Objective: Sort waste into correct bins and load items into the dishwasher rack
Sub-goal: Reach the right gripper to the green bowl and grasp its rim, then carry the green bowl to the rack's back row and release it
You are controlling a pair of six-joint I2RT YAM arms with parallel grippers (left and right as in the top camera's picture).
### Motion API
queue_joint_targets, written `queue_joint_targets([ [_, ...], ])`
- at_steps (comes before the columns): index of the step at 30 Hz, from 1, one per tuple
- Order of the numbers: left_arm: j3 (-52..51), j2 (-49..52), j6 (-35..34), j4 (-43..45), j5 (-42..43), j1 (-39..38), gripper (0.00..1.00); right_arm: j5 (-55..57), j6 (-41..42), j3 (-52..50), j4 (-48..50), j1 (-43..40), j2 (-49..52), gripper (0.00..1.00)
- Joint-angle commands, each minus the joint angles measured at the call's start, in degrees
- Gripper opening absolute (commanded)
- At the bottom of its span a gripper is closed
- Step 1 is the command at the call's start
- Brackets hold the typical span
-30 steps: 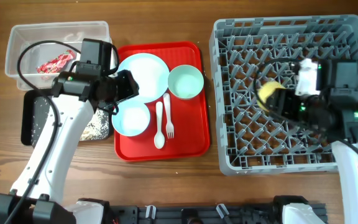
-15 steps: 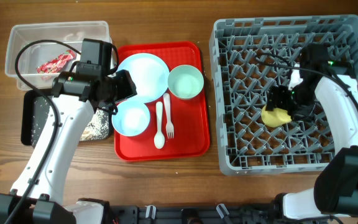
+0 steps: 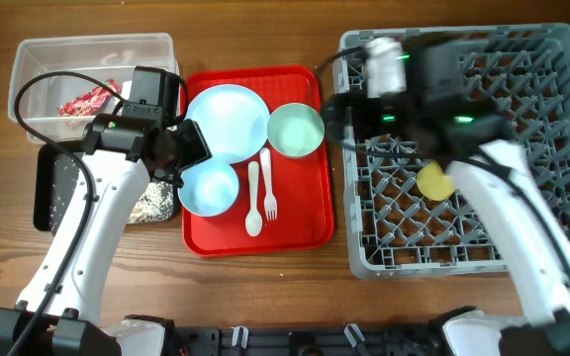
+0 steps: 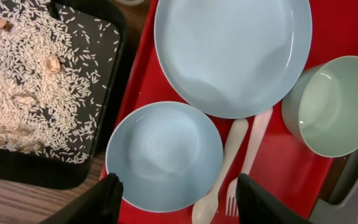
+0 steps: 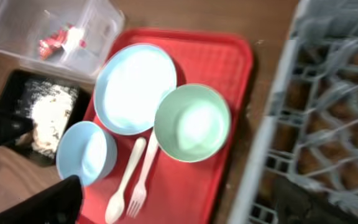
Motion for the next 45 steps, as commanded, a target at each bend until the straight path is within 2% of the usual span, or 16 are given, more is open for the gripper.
queue_joint_targets([
  [1,-0.1,-0.9,-1.0,0.0,-1.3,0.2,0.6,12.9,12.9,0.3,2.3,7.4,7.7,0.91],
  [5,-0.1,-0.9,-1.0,0.0,-1.3,0.2,0.61,18.3,28.4,0.3,3.7,12.1,17.9,0.86],
  [13,-0.1,-0.9,-1.0,0.2,-1.3,0.2,0.61,22.4,45.1,0.3,4.3,12.4,26.3,0.82],
  [15,-0.1,-0.9,-1.0,0.2,-1.3,0.2,0.61,22.4,48.3,0.3,5.2,12.4,27.3,0.75],
  [16,-0.1,-0.9,-1.0,0.2,-1.3,0.2,0.61,22.4,48.6,0.3,5.6,12.4,28.3,0.66],
  [19,-0.1,-0.9,-1.0,0.2,-1.3,0.2,0.61,22.2,48.6,0.3,5.0,12.4,29.6,0.52],
  [24,-0.1,-0.9,-1.0,0.2,-1.3,0.2,0.61,24.2,47.2,0.3,3.3,12.4,28.8,0.12],
  [26,-0.1,-0.9,-1.0,0.2,-1.3,0.2,0.61,25.3,44.2,0.3,2.9,12.4,27.4,0.04],
  [28,-0.1,-0.9,-1.0,0.2,-1.3,0.2,0.61,27.9,43.2,0.3,1.7,12.4,25.0,0.04],
  [33,-0.1,-0.9,-1.0,0.2,-1.3,0.2,0.61,37.4,28.0,0.3,1.6,10.6,11.2,0.04],
  [34,-0.1,-0.9,-1.0,0.2,-1.3,0.2,0.61,40.3,18.4,0.3,3.8,8.9,6.8,0.04],
  [37,-0.1,-0.9,-1.0,0.2,-1.3,0.2,0.61,47.9,5.0,0.3,9.0,5.0,2.7,0.04],
  [40,-0.1,-0.9,-1.0,0.4,-1.3,0.2,0.65,57.8,-9.5,0.3,20.5,0.2,2.9,0.04],
  [41,-0.1,-0.9,-1.0,0.4,-1.3,0.2,0.66,61.7,-21.7,0.3,26.7,-1.4,4.4,0.04],
  [42,-0.1,-0.9,-1.0,0.6,-1.3,0.2,0.67,72.9,-29.8,0.3,35.0,-2.6,8.3,0.04],
  [45,-0.1,-0.9,-1.0,0.7,-1.3,0.2,0.68,77.0,-34.0,0.3,39.2,-2.8,13.9,0.04],
])
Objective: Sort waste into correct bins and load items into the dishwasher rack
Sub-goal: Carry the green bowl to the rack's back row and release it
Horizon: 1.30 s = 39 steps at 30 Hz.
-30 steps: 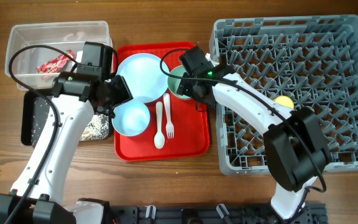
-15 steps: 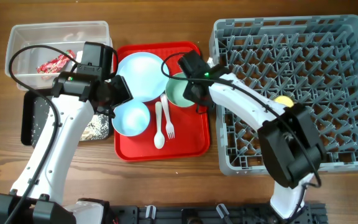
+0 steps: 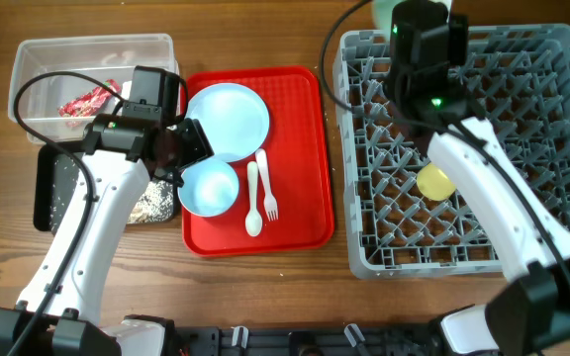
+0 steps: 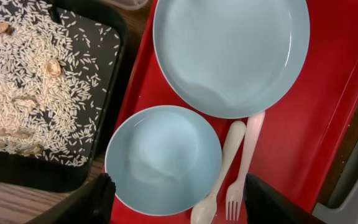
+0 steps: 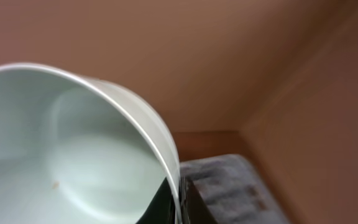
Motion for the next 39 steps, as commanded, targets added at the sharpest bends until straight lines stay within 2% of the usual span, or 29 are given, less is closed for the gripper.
queue_joint_targets([
  [1,-0.1,-0.9,-0.6,0.2,-1.0,0.2,0.68,13.0,-10.7,0.0,2.8,-0.6,8.0,0.04],
  [3,-0.1,-0.9,-0.6,0.2,-1.0,0.2,0.68,16.9,-9.1,0.0,4.2,-0.6,12.2,0.04],
  [6,-0.1,-0.9,-0.6,0.2,-1.0,0.2,0.68,17.0,-7.3,0.0,3.5,0.1,16.0,0.04],
  [12,-0.1,-0.9,-0.6,1.0,-1.0,0.2,0.68,14.8,-5.0,0.0,3.0,2.8,17.8,0.04],
  [14,-0.1,-0.9,-0.6,1.0,-1.0,0.2,0.68,13.6,-4.1,0.0,0.6,3.4,17.8,0.04],
  [21,-0.1,-0.9,-0.6,1.0,-1.0,0.2,0.69,13.0,9.9,0.0,-12.3,4.2,17.8,0.04],
  [30,-0.1,-0.9,-0.6,1.0,-1.0,0.2,0.69,6.7,12.2,0.0,-17.3,8.9,17.7,0.04],
  [31,-0.1,-0.9,-0.6,1.0,-1.0,0.2,0.69,4.3,15.1,0.0,-19.5,9.0,17.2,0.05],
  [32,-0.1,-0.9,-0.6,1.0,-1.0,0.2,0.69,1.5,17.4,0.0,-20.9,9.0,16.3,0.08],
  [33,-0.1,-0.9,-0.6,1.0,-1.0,0.2,0.69,-2.5,19.1,0.0,-22.1,9.0,15.1,0.2],
  [35,-0.1,-0.9,-0.6,1.0,-1.0,0.2,0.71,-10.3,19.3,0.0,-23.3,9.0,11.6,0.32],
  [37,-0.1,-0.9,-0.6,1.0,-1.0,0.2,0.72,-14.6,19.3,0.0,-24.3,9.1,7.1,0.53],
  [38,-0.1,-0.9,-0.6,1.0,-1.0,0.2,0.72,-17.4,19.3,0.0,-25.4,9.1,5.0,0.61],
  [39,-0.1,-0.9,-0.6,1.0,-1.0,0.2,0.72,-19.3,19.3,0.0,-26.5,9.1,3.5,0.63],
])
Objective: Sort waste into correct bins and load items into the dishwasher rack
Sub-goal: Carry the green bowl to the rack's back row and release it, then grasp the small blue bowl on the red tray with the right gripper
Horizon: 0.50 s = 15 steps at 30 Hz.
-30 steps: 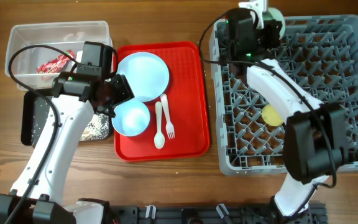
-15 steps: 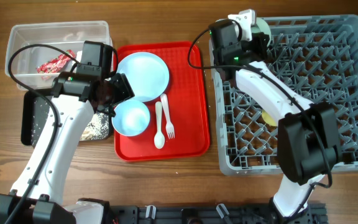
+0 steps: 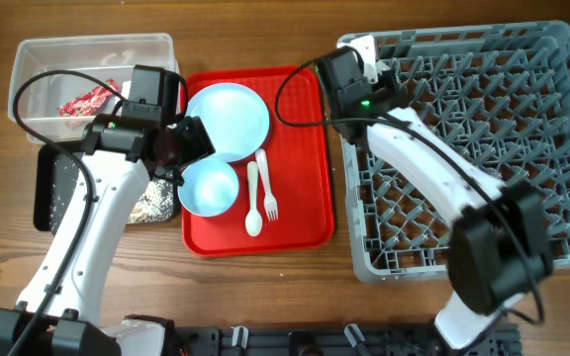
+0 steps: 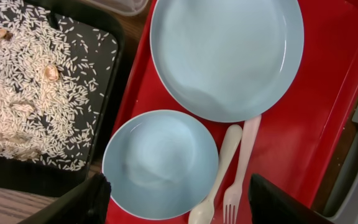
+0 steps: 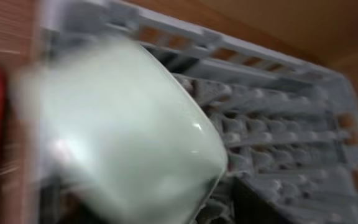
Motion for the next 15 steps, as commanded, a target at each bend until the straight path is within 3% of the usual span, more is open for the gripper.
queue_joint_targets([
  [1,-0.1,-0.9,-0.5,0.1,-1.0,0.2,0.73,-12.6,1.4,0.0,-3.1,0.2,-9.0,0.64],
  [4,-0.1,-0.9,-0.3,-0.1,-1.0,0.2,0.74,-20.9,1.8,0.0,-7.6,0.3,-13.2,0.68],
  [8,-0.1,-1.6,1.0,-3.7,-1.0,1.3,0.76,-46.1,4.0,0.0,-11.1,0.3,-15.5,0.68],
  [12,-0.1,-6.0,0.9,-6.8,-0.9,8.8,0.77,-59.4,8.9,0.0,-11.3,2.9,-12.7,0.69],
  [13,-0.1,-7.7,0.9,-7.2,-1.0,12.5,0.86,-59.4,10.1,0.0,-11.4,4.5,-11.6,0.7],
  [15,-0.1,-9.1,0.9,-7.8,-1.0,16.9,0.93,-59.4,10.9,0.0,-11.2,7.7,-9.3,0.71],
])
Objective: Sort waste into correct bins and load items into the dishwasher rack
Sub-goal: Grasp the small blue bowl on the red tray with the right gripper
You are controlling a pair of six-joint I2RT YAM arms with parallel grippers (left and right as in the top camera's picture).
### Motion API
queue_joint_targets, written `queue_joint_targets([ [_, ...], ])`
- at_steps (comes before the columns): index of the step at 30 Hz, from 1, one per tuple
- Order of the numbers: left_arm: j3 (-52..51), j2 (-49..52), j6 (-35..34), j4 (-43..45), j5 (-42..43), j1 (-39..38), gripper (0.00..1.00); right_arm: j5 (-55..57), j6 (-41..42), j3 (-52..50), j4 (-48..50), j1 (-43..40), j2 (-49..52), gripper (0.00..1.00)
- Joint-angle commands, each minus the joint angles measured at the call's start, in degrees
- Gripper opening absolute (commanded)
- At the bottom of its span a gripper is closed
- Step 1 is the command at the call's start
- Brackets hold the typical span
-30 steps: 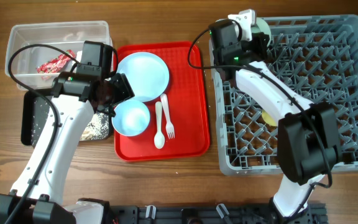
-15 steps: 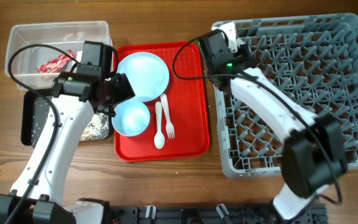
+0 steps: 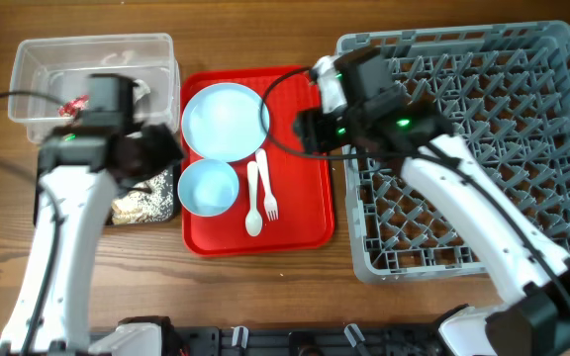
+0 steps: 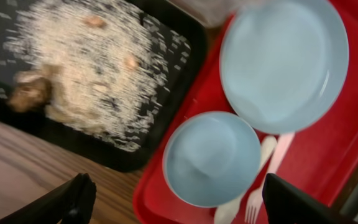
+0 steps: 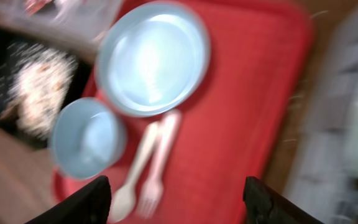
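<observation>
A red tray (image 3: 295,218) holds a light blue plate (image 3: 225,121), a blue bowl (image 3: 209,186), a white spoon (image 3: 253,203) and a fork (image 3: 268,188). My right gripper (image 5: 178,205) hangs open and empty over the tray's right side, next to the grey dishwasher rack (image 3: 522,148). A blurred pale green shape shows among the rack's grey at the right edge. My left gripper (image 4: 179,208) is open and empty above the tray's left rim, between the bowl (image 4: 212,158) and the black tray of rice (image 4: 86,81).
A clear bin (image 3: 92,69) at the back left holds a red wrapper (image 3: 72,102). The black tray with rice and scraps (image 3: 142,203) lies just left of the red tray. The rack fills the table's right side.
My right gripper held the green bowl at the rack's left edge; now it is open and empty over the red tray. My left arm has shifted left, toward the rice tray.
The green bowl stood on the red tray with my right gripper open above it. Then the bowl was off the tray, held high in that gripper, then at the rack's left edge, and now let go. My left gripper stayed open over the blue bowl, then moved left.
</observation>
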Motion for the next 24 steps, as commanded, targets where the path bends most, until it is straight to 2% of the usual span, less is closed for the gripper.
queue_joint_targets([
  [1,-0.1,-4.2,0.2,-1.0,-0.9,8.5,0.96,-6.3,4.8,-0.1,0.6,6.7,5.9,0.71],
  [2,-0.1,-4.2,0.2,-1.5,-0.5,10.9,0.99,-6.3,5.2,-0.1,1.4,9.0,8.2,0.71],
  [5,-0.1,-4.2,0.2,-2.2,-0.3,13.2,1.0,-4.9,7.0,-0.1,4.7,14.2,13.9,0.71],
  [8,-0.1,-4.2,0.2,-2.2,-0.3,13.2,1.0,3.2,15.6,-0.1,8.0,17.8,19.5,0.69],
  [13,-0.1,-4.2,0.2,-2.4,-0.3,13.2,1.0,5.7,21.9,-0.1,12.9,18.9,24.9,0.5],
  [17,-0.1,-4.2,0.2,-2.4,-0.3,13.2,1.0,15.0,25.5,0.0,13.5,18.6,24.4,0.17],
  [18,-0.1,-4.2,0.2,-2.4,-0.3,13.2,1.0,16.3,25.5,0.0,13.5,18.4,24.0,0.14],
  [19,-0.1,-4.2,0.2,-2.4,-0.3,13.2,1.0,17.7,25.2,0.0,13.5,18.1,23.1,0.06],
  [24,-0.1,-4.2,0.2,-2.4,-0.3,13.2,1.0,18.7,18.6,0.0,13.0,14.0,14.8,0.04],
])
